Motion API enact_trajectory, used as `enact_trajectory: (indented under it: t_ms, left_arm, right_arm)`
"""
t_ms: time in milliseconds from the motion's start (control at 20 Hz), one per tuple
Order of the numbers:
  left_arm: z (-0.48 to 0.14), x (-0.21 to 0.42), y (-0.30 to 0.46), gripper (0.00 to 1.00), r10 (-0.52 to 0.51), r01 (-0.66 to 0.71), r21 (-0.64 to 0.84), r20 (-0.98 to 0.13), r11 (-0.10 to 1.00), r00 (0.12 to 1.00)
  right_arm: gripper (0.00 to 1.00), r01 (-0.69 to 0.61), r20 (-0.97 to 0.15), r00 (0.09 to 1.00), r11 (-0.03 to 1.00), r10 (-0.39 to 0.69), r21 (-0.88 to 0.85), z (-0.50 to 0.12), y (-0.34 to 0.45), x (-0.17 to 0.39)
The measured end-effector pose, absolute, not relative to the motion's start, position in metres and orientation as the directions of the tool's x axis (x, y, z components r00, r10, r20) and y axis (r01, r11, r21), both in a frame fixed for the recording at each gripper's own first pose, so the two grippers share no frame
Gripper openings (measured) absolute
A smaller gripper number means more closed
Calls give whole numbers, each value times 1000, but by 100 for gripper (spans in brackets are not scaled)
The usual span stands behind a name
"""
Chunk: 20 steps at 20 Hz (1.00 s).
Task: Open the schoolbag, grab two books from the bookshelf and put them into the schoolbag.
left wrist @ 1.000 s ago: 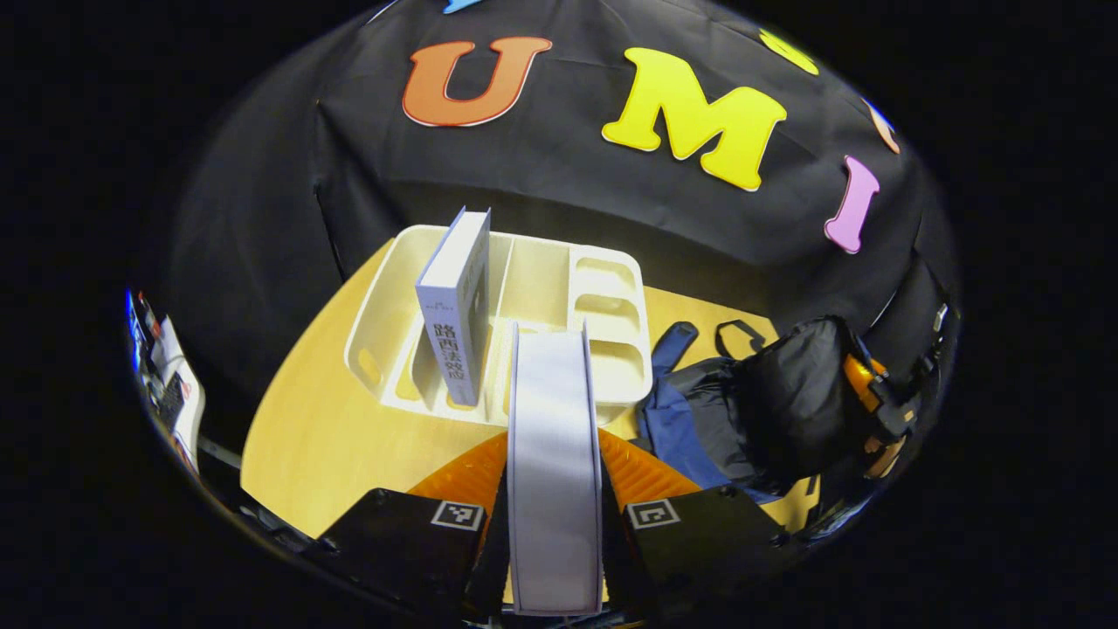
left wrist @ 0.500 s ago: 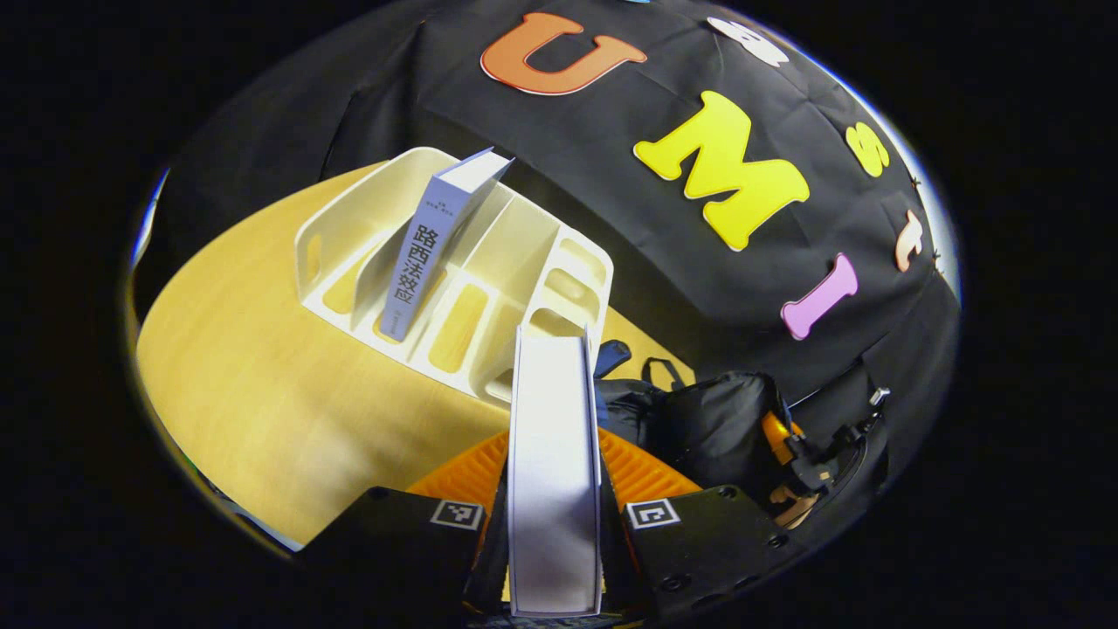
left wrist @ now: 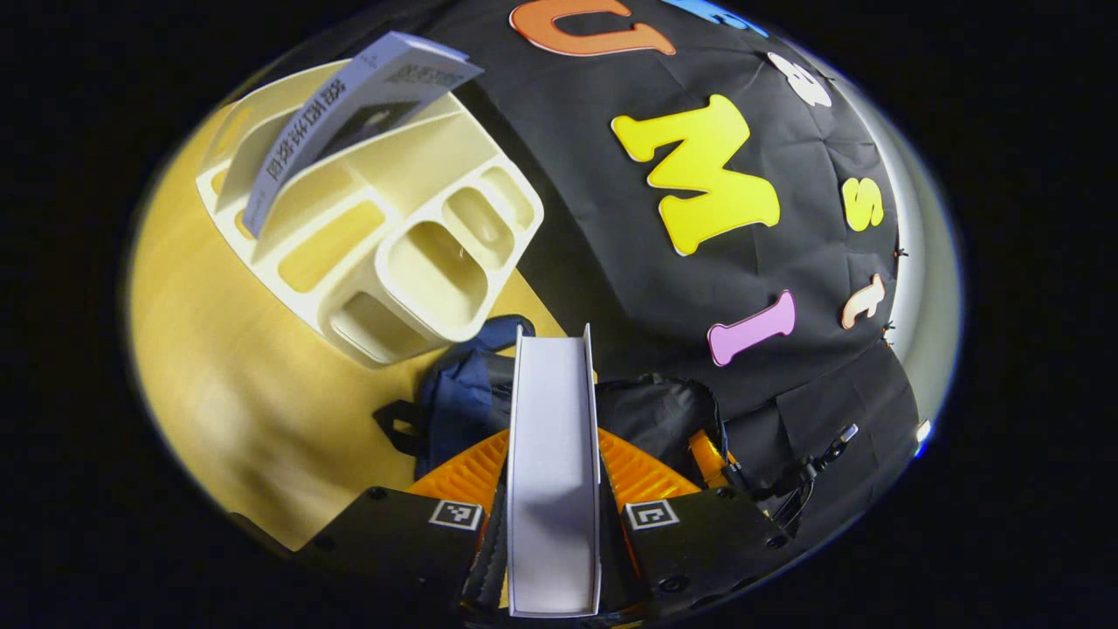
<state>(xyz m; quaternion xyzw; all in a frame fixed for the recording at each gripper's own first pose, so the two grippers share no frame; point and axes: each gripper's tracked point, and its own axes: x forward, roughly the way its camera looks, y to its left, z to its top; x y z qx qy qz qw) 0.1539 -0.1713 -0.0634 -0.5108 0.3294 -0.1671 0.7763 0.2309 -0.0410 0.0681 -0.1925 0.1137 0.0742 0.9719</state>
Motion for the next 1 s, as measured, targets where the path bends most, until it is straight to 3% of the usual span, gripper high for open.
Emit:
enact_trajectory:
  t_ms: [50, 250, 400, 600, 700, 750, 1000]
  left_arm:
    - [-71, 159, -182, 46, -597, -90, -913, -333, 399, 730]
    - [-98, 188, -223, 46, -595, -150, -934, -325, 324, 735]
    - [-107, 210, -251, 46, -590, -153, -932, -329, 327, 737]
    - [-125, 227, -284, 46, -570, -133, -913, -349, 385, 744]
    - [-132, 226, -309, 51, -597, -121, -919, -340, 376, 727]
    - [-138, 227, -321, 46, -603, -114, -916, -344, 385, 720]
    - [-157, 231, -362, 46, -611, -60, -913, -317, 403, 726]
  right_arm:
    - [11, -189, -255, 962, 916, 100, -353, 66, -39, 232]
    - [8, -199, -249, 962, 912, 111, -359, 71, -33, 230]
    - [11, -210, -234, 963, 915, 133, -345, 77, -31, 227]
    - [8, -227, -230, 961, 913, 153, -339, 82, -27, 229]
    - [8, -235, -222, 961, 915, 167, -329, 87, -24, 229]
    - [8, -239, -218, 960, 916, 174, -323, 89, -21, 228]
    - [8, -266, -210, 955, 913, 207, -308, 94, -9, 223]
